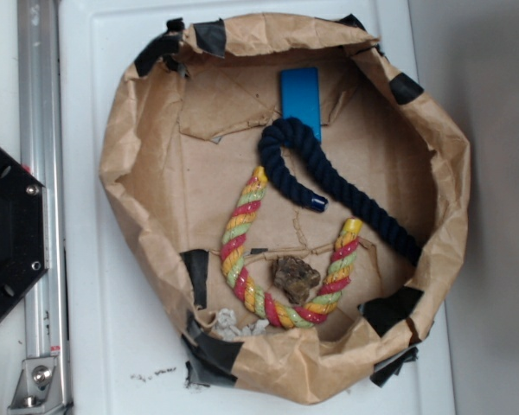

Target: Grab the blue block.

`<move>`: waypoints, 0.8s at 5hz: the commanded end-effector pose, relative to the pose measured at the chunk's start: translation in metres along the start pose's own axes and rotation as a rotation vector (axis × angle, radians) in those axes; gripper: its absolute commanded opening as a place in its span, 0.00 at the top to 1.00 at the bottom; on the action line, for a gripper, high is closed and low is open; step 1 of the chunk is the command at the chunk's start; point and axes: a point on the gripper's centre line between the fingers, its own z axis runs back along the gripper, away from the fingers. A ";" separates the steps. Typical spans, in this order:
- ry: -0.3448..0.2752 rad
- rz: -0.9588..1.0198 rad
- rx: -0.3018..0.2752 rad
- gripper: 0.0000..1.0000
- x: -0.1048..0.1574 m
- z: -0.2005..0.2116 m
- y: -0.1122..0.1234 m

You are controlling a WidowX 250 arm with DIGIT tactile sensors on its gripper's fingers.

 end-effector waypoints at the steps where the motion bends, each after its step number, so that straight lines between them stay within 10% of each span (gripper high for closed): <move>1: 0.000 0.000 0.000 0.00 0.000 0.000 0.000; 2: -0.028 -0.088 0.128 0.00 0.048 -0.019 0.008; 4: -0.030 -0.465 0.118 0.00 0.119 -0.100 0.008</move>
